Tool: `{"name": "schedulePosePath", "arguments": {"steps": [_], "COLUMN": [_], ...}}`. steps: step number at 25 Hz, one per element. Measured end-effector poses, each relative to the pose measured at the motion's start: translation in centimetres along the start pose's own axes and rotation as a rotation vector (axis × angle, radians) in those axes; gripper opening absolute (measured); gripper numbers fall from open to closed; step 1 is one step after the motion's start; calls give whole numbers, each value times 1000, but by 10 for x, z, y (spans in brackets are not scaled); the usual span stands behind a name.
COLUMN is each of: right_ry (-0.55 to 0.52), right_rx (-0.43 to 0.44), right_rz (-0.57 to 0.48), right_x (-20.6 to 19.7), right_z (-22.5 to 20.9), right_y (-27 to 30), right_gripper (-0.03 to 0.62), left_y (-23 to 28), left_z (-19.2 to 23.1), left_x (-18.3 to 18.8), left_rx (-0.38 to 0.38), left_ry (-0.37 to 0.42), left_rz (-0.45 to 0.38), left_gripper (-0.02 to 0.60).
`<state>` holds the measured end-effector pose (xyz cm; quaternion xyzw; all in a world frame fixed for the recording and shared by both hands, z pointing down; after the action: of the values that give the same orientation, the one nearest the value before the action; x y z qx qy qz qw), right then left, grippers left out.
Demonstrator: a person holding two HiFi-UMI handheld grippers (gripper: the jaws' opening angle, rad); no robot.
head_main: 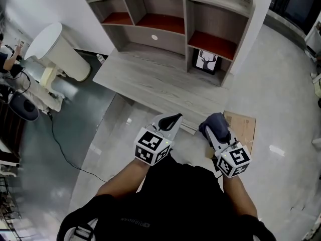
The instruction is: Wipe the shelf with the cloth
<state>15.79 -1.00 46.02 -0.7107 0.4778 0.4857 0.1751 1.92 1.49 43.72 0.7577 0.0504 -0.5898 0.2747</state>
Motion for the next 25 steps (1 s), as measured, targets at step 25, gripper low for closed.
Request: {"name": "schedulePosePath", "arguments": {"steps": [25], "right_ry": [13], "right_rx": [-287], "right_rz": [-112], "right_x": [65], "right_z": [-4], "right_y": [161], "right_gripper": [104], "left_y": [82], "left_z": [187], "left_x": [27], "left_rx": [-295], "left_ry": [113], "left_rz": [-86], "left_gripper": [9]}}
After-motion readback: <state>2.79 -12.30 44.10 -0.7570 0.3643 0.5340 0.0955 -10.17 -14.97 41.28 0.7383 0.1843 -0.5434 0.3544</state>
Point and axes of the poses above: the fingertips, and each gripper's own axes: y forward along the fingers, z to its left, x out of its top, the point moved 3 cm from there along -y, backward along the fingers, and after that the axes turned 15 degrees about y, right-handed, at the moved point
